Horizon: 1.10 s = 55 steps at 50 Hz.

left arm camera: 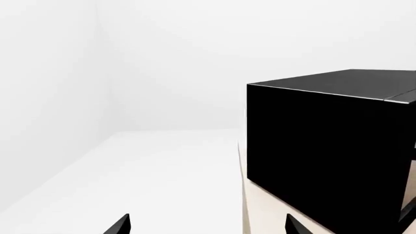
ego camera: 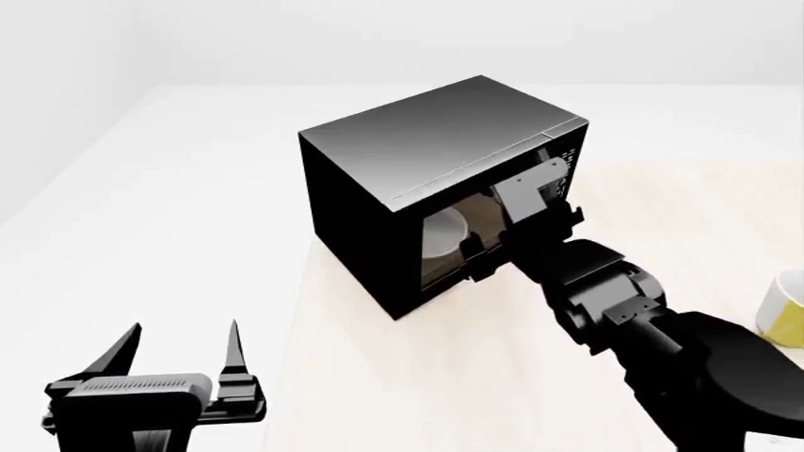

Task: Close the microwave.

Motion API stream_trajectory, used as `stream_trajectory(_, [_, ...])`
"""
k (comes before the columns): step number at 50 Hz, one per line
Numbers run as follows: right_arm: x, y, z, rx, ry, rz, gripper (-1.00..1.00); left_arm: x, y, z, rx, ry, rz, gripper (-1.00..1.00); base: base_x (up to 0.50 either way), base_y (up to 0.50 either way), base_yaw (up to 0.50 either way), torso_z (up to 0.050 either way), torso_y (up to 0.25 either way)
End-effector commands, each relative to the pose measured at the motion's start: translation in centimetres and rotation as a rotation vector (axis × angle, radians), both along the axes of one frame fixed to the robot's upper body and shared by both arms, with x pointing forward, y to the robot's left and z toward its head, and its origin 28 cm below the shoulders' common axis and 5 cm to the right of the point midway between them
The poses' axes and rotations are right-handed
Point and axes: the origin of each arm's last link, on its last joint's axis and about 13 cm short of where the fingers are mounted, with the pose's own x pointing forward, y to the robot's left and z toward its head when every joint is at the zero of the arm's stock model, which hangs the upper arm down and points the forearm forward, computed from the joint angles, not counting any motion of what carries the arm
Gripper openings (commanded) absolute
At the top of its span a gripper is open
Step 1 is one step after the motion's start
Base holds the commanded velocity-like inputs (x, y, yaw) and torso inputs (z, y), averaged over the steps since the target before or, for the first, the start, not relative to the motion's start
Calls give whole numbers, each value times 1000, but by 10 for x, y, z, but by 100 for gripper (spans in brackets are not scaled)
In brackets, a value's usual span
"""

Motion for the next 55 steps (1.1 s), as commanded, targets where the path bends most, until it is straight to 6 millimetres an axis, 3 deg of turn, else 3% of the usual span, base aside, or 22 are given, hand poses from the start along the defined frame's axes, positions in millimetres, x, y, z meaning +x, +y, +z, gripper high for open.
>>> stream_trajectory(1, [8, 14, 5, 8, -29, 46, 100, 0, 0, 1, -3, -1, 0, 100, 27, 5, 16, 0, 0])
stream_trajectory(15, [-1, 10, 2, 12, -54, 34, 100, 0, 0, -1, -4, 1, 0, 100, 20, 6, 15, -3, 0])
stream_trajectory(55, [-129, 8, 45, 193, -329, 35, 100, 0, -1, 0, 2, 3, -3, 100, 0, 0, 0, 0, 0])
